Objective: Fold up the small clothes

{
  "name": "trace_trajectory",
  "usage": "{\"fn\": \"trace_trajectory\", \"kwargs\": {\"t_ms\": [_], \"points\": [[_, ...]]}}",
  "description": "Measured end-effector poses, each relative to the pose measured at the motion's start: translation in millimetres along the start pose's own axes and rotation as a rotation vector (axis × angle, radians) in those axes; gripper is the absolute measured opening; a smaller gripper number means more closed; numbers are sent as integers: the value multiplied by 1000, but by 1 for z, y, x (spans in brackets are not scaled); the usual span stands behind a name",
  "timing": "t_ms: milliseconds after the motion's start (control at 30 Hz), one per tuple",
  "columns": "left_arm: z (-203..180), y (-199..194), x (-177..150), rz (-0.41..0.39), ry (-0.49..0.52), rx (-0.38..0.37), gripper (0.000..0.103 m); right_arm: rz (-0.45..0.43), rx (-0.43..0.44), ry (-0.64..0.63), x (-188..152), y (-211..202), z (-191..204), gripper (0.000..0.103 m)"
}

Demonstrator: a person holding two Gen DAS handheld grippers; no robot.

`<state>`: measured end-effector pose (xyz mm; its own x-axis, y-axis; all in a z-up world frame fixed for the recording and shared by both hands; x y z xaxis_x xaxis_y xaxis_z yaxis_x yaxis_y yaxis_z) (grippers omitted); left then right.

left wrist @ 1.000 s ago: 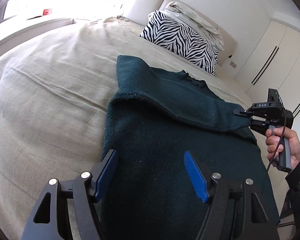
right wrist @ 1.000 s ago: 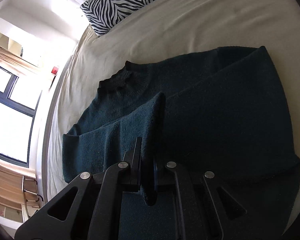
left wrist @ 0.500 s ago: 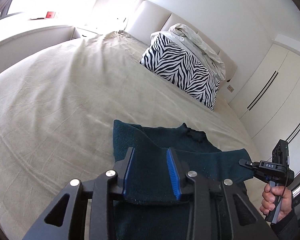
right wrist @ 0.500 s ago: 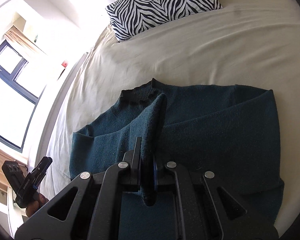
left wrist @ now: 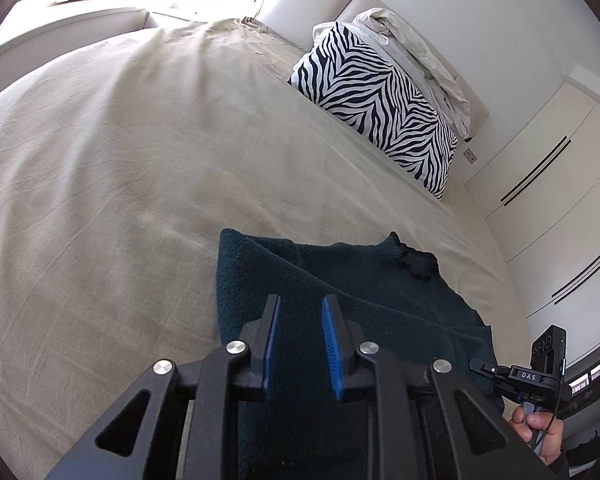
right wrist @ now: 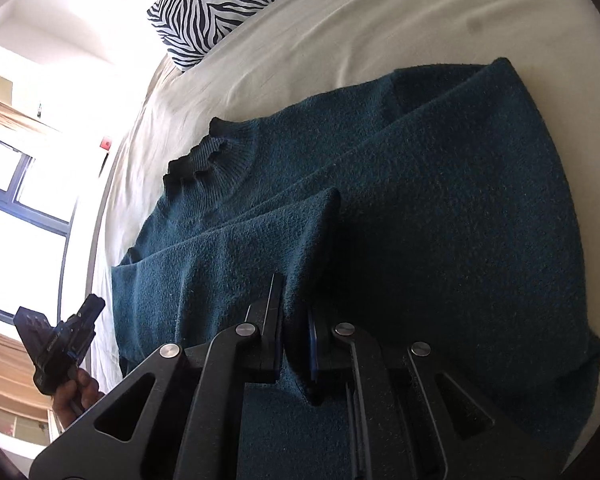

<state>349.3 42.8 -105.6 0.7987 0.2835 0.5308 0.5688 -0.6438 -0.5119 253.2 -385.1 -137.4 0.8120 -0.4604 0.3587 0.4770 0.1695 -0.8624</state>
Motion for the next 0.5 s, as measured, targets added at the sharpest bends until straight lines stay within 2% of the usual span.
{"fn": "trace_trajectory", "kwargs": {"t_ms": [67,100,167,267,367,433,467,500], "points": [[17,19,3,34,-26,30,23,1,4,-4,1,-1,0,8],[29,26,4,44,-54,26,14,8,12,6,3,1,-3,8],[46,34,7,48,-77,10,5,33,59,47,4,5,-13,8],[57,35,8,50,-116,-63,6,42,150,105,3,8,-26,8],[53,27,7,48,-123,-67,5,25,178,133,1,5,-31,10],[42,16,4,26,-118,-75,17,6,167,146,1,-1,-31,16],[34,11,1,17,-100,-76,30,-8,175,146,1,-6,-31,21],[27,6,-2,6,-82,-66,37,-26,184,145,1,-12,-29,24]]}}
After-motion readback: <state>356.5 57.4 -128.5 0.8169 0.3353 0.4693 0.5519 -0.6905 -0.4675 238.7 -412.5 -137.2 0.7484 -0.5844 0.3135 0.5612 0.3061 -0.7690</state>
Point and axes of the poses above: each gripper's, at about its wrist camera, not at the fingertips, and y roughly the way its jaws point, z to its left, x to its top, the point moved 4 cm from there along y, roughly the way its jaws point, and after that the axes turned 15 degrees about -x, right-handed, at the moved point
